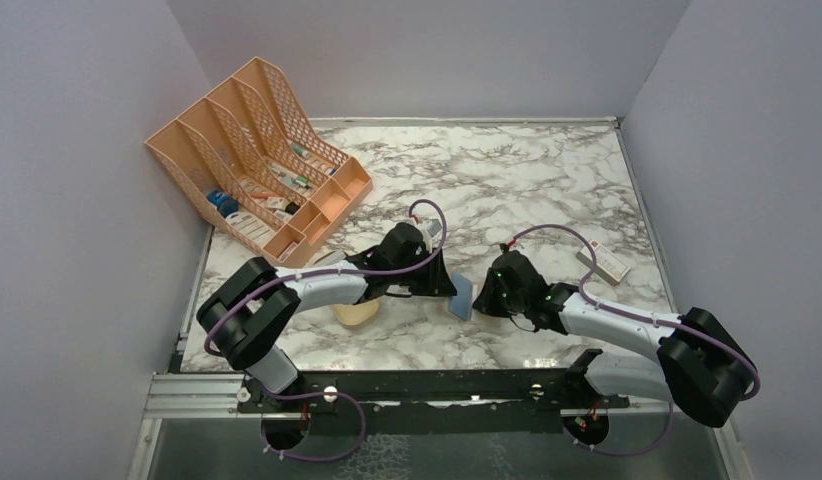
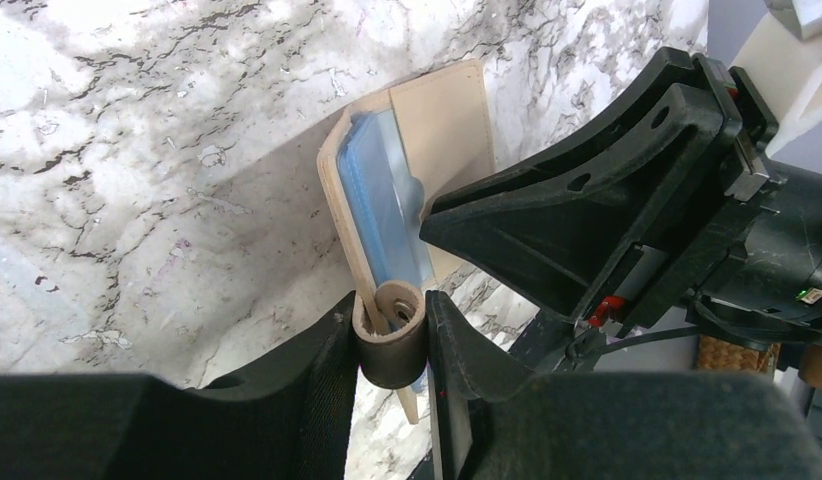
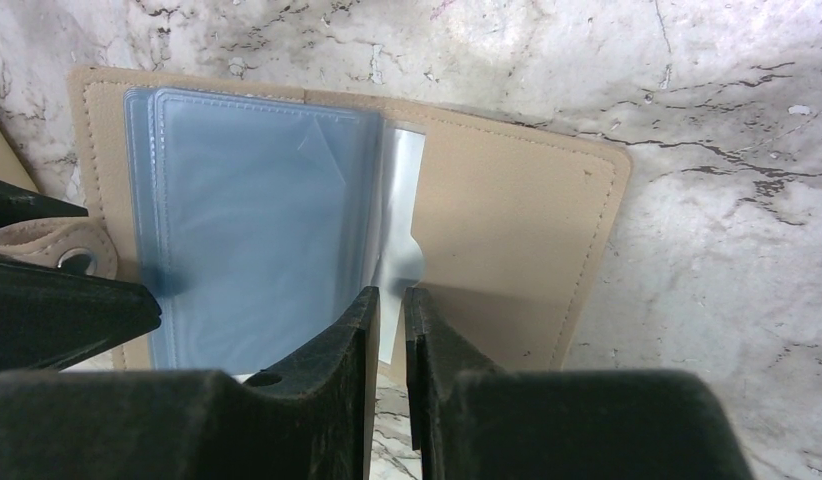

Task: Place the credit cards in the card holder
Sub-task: Open the card holder at the center of the board.

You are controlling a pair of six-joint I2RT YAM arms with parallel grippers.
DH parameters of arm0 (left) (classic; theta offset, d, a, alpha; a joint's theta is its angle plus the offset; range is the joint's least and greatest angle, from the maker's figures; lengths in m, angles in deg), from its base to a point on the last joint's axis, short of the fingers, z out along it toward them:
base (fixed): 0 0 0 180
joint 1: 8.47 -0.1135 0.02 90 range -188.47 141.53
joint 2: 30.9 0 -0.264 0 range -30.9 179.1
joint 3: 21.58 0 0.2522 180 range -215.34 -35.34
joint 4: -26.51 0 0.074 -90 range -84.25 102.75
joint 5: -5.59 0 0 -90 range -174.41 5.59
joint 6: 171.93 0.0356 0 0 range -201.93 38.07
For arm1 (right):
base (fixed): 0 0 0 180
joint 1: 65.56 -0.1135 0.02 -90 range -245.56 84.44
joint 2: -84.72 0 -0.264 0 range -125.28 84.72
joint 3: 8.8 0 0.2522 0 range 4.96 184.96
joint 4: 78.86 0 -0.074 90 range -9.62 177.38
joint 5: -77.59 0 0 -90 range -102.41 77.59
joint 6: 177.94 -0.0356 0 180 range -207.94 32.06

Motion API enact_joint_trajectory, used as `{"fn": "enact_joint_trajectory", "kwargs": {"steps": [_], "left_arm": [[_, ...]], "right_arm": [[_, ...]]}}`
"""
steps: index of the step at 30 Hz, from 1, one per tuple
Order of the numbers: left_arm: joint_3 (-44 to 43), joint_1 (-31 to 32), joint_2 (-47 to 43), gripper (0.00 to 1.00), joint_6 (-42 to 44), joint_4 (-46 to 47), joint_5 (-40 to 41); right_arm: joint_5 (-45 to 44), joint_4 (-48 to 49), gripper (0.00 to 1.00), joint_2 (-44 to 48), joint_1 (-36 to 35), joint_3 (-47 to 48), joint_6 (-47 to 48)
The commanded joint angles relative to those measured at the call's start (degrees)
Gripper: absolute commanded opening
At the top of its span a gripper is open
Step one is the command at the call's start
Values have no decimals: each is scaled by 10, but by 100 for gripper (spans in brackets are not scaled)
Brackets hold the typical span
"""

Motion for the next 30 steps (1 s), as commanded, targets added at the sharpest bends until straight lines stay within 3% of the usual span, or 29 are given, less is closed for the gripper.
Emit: {"fn": "enact_joint_trajectory", "kwargs": {"steps": [1,9,12,17,21,30], "left_arm": [[-2,-2,11,29,2,18,-19],[3,-2,-18,0,2,9,-18],[14,-2,-40,0,5,1,-3],[32,-2,-65,0,-2,-4,16],[40,-2,-66,0,-14,7,20],[46,-2,-63,0,-26,11,23]], "right_arm": [[6,22,16,4,-4,-5,9],[25,23,20,9,-4,9,12],[46,13,26,25,-4,19,2],[100,61,49,94,-4,-3,-12],[143,73,63,76,-4,6,-16],[165,104,60,30,-4,2,-27]]}}
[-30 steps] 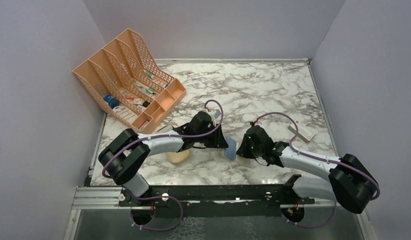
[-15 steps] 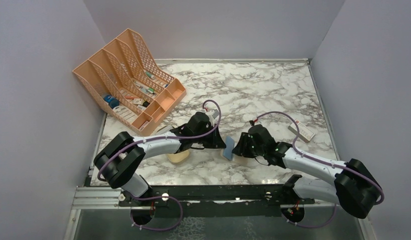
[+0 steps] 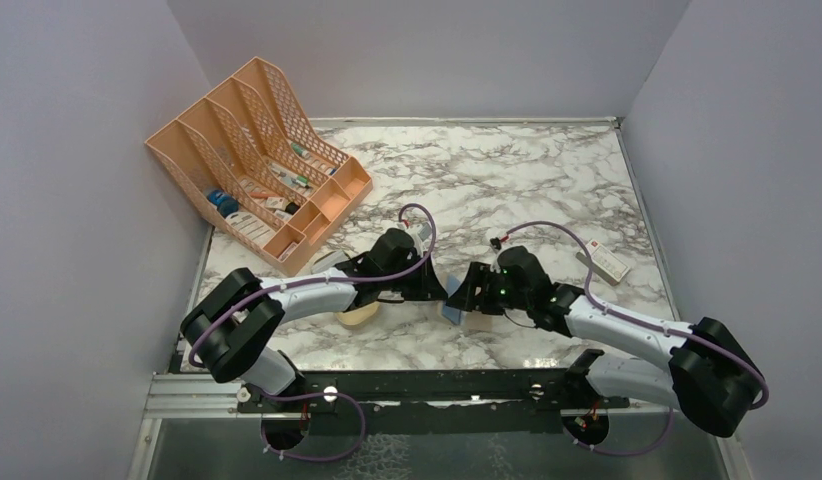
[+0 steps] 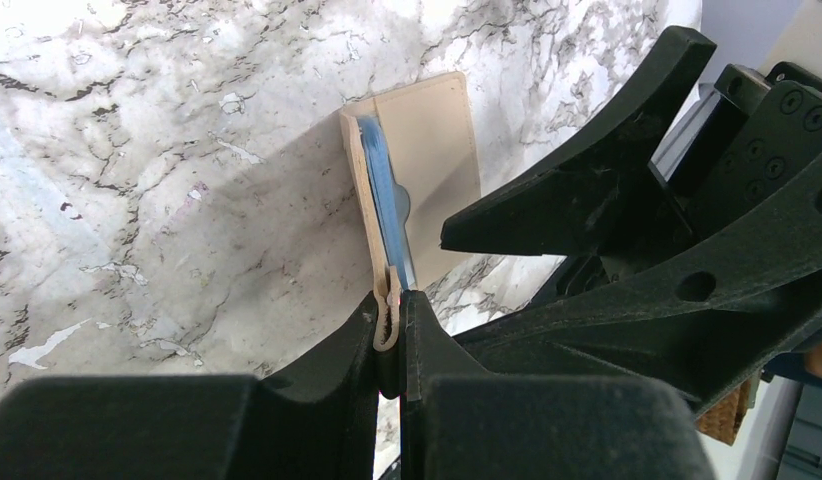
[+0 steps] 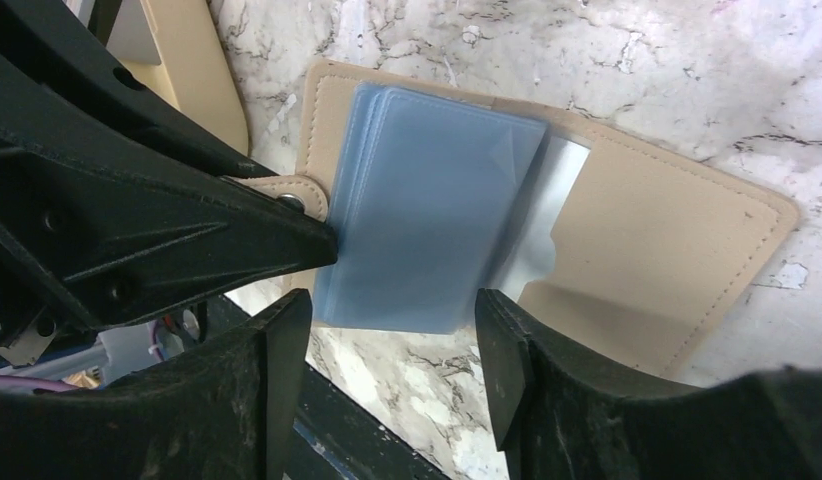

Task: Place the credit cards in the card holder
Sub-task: Open the card holder at the center of the board.

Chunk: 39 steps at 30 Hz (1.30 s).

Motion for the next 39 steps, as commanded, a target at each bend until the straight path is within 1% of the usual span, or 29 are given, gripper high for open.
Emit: {"fn": "enact_joint_trajectory", "kwargs": {"steps": [1,8,16,19,20,26,28,34,39], "left_arm": [[4,-1,-10,0,-7,16,14],[5,-1,-9,0,-7,16,17],[6,-1,-10,0,-2,9,23],[6,-1,-9,0,-2,7,25],[6,-1,-10,0,-2,7,25],[7,-1,-10,0,-3,6,27],[7,-1,-10,0,-4,7,27],[8,-1,-10,0,-4,5,29],[9,-1,-8,0,-5,7,30]], "right_arm": [[27,44,59,-13,-4,0,-8],[42,61,53,-48,-4,-2,-11],[29,55,42,-44,-4,-6,-11],[24,49,40,-42,-4,-7,-10],[23,46,40,-42,-4,-6,-9],[15,31,52,-30,-4,-3,-6],[11,23,54,-27,-4,0,-4],[-4,-2,55,-23,-4,11,2],[-2,5,51,-21,-4,7,1]]}}
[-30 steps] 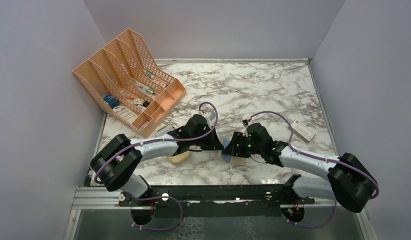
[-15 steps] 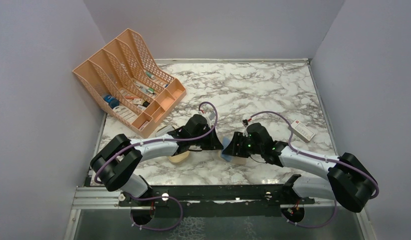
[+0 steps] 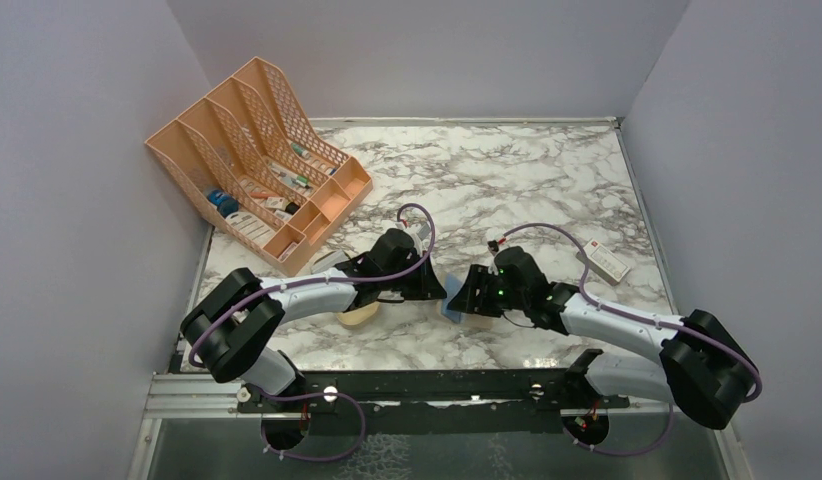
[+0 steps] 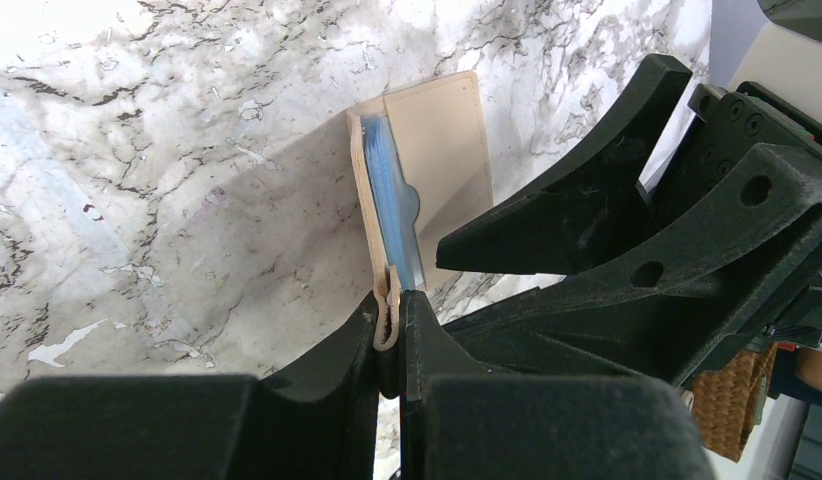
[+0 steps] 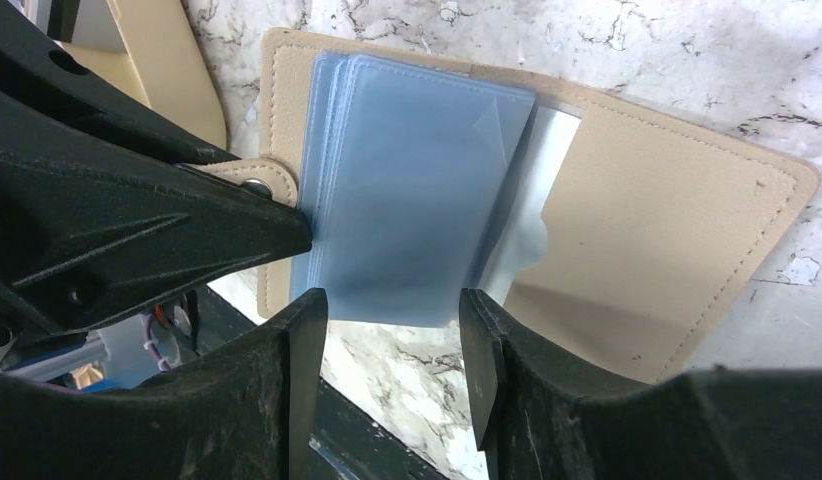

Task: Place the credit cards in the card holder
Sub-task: Open the card holder at the center of the board.

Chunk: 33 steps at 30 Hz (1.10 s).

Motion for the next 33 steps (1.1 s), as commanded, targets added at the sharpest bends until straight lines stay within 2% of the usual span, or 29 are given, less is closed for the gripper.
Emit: {"fn": "enact_joint_trajectory", "kwargs": {"steps": [1,9,17,25,33], "left_arm": [[8,-1,-8,0,-2,9,13],[10,-1,-9,0,-3,9,11],[9,-1,-9,0,-3,9,11],[11,-1,-5,0,-4,10,12],[12,-1,-4,0,-6,11,12]], "right_arm": [[-14,1,51,7,-4,6,8],[8,31,58,-20,-4,2,1],[20,49,59,-41,-3,-2,-4],[21,56,65,-36,-4,-9,-12],[19,60,63,-44,-4,-11,-12]]}}
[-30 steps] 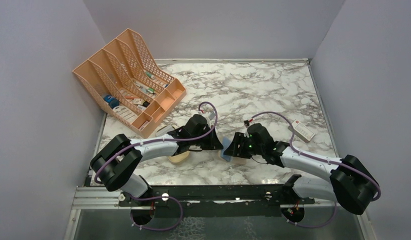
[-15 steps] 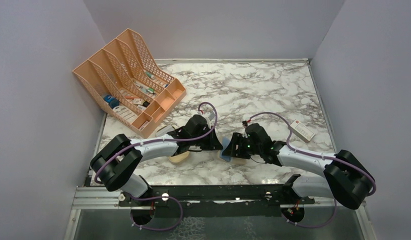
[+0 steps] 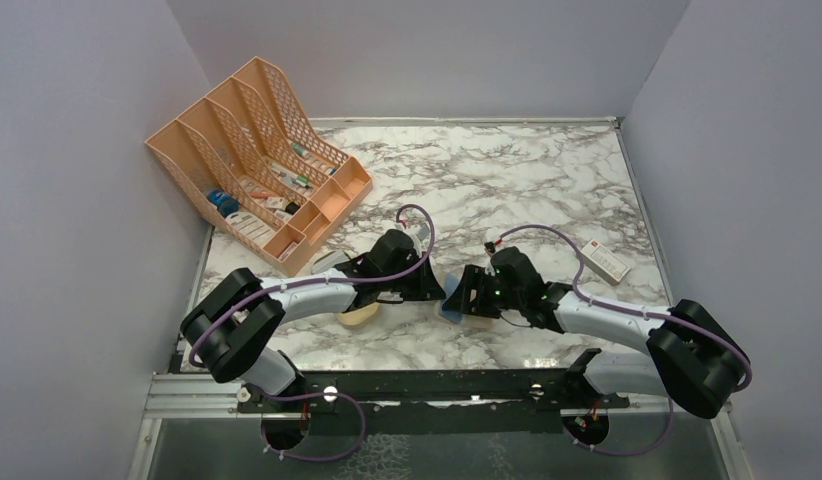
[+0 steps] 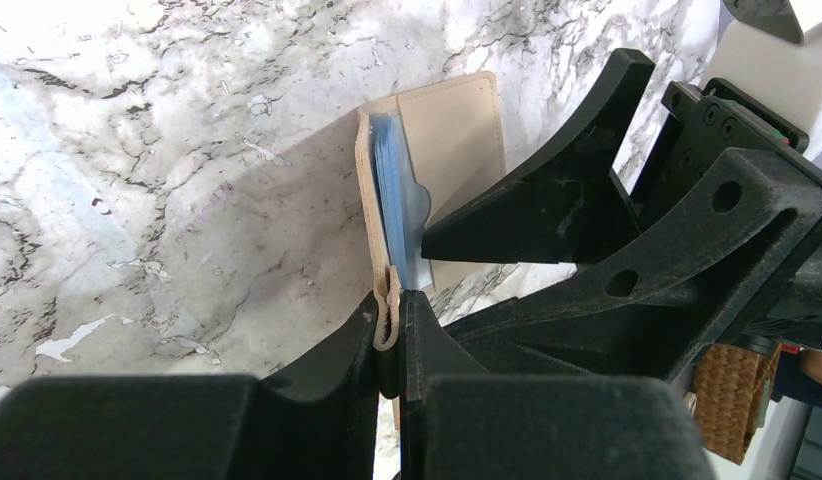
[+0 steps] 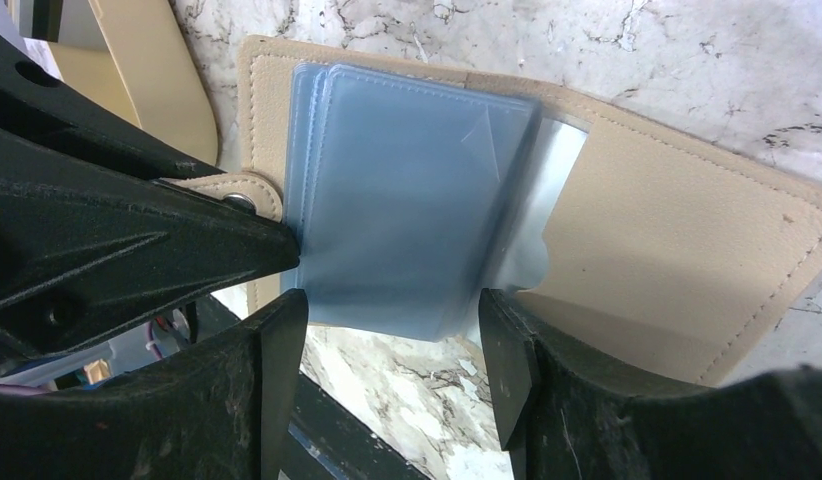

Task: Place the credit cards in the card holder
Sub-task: Open the card holder at the center of the board.

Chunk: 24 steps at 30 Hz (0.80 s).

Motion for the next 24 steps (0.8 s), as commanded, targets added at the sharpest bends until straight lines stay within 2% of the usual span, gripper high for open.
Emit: {"fn": "enact_joint_trajectory", "kwargs": {"steps": [1,10,16,21,24], "left_arm": [[8,-1,-5,0,-4,10,9],[9,-1,-6,0,-6,11,10],[9,-1,-7,1,-8,11,9],[9,-1,-7,19,-8,14,6],[9,-1,-6,23,-9,14,5]], "right_arm": [[8,25,63,-9,-4,-8,-4],[-17,7,57,-25,-4,-5,3],[-30,4,45,-33,-4,-7,8],[-32,8,34,-40,-4,-12,8],[-32,9,29,-43,-4,-13,9]]}}
